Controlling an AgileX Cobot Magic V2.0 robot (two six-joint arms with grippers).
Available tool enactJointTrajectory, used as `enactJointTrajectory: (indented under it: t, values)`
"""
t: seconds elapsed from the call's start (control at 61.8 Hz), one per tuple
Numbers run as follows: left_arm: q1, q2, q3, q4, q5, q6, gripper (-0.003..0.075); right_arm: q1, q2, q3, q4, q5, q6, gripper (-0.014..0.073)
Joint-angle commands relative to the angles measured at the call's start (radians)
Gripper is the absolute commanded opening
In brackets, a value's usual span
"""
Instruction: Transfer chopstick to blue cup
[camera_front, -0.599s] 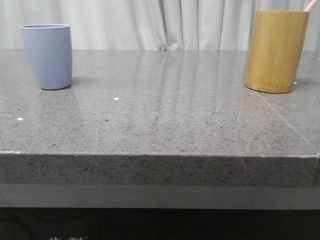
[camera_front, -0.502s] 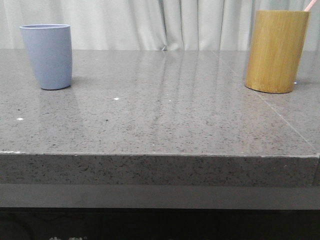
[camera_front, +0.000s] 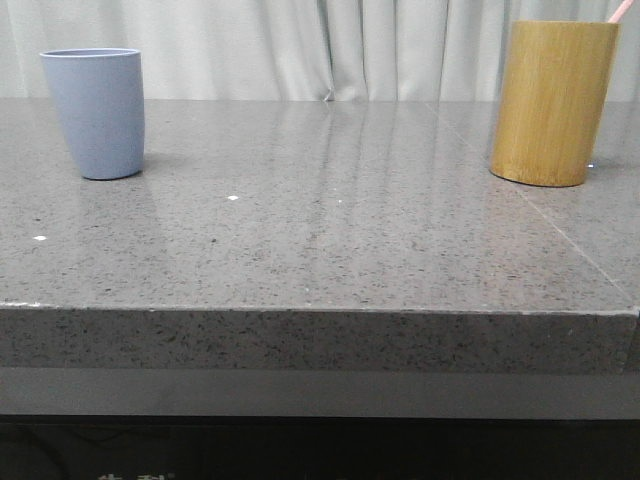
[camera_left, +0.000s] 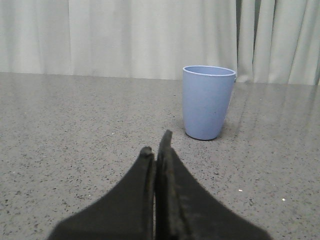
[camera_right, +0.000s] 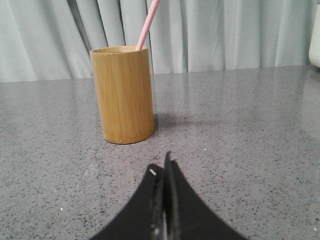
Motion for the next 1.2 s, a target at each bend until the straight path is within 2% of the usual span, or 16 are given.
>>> enactJointTrajectory:
  t: [0.0,0.211,0.389,0.583,0.713,0.891,1.036,1.182]
  values:
    - [0.002,-0.023,0.012,-0.007,-0.097,-0.011,-0.0019,-0.002,-0.021,-0.003,0.001,-0.080,-0.009,-0.0068]
    - [0.002,-0.023,-0.011,-0.007,-0.134,-0.011,-0.0019,-0.002,-0.021,-0.007,-0.026,-0.073,-0.009,-0.0068]
    - [0.002,-0.012,-0.143,-0.007,-0.052,-0.011,-0.0019,-0.002,-0.020,-0.081,-0.034,-0.037,-0.009,-0.0068]
    - [0.002,0.078,-0.369,-0.007,0.142,-0.011,-0.0019,-0.002,-0.001,-0.278,-0.102,0.161,-0.010,-0.0068]
    - [0.002,0.202,-0.549,-0.007,0.319,-0.011,-0.0019,-0.002,0.078,-0.447,-0.122,0.309,-0.010,-0.0068]
    - [0.002,0.373,-0.727,-0.007,0.459,-0.011,-0.0019,-0.002,0.229,-0.637,-0.122,0.460,-0.010,-0.0068]
    - [0.002,0.491,-0.785,-0.029,0.488,-0.011,-0.0019,-0.002,0.369,-0.740,-0.119,0.554,-0.010,-0.0068]
    - [0.002,0.546,-0.785,-0.040,0.474,-0.011,-0.0019,-0.002,0.455,-0.745,-0.119,0.558,-0.010,-0.0068]
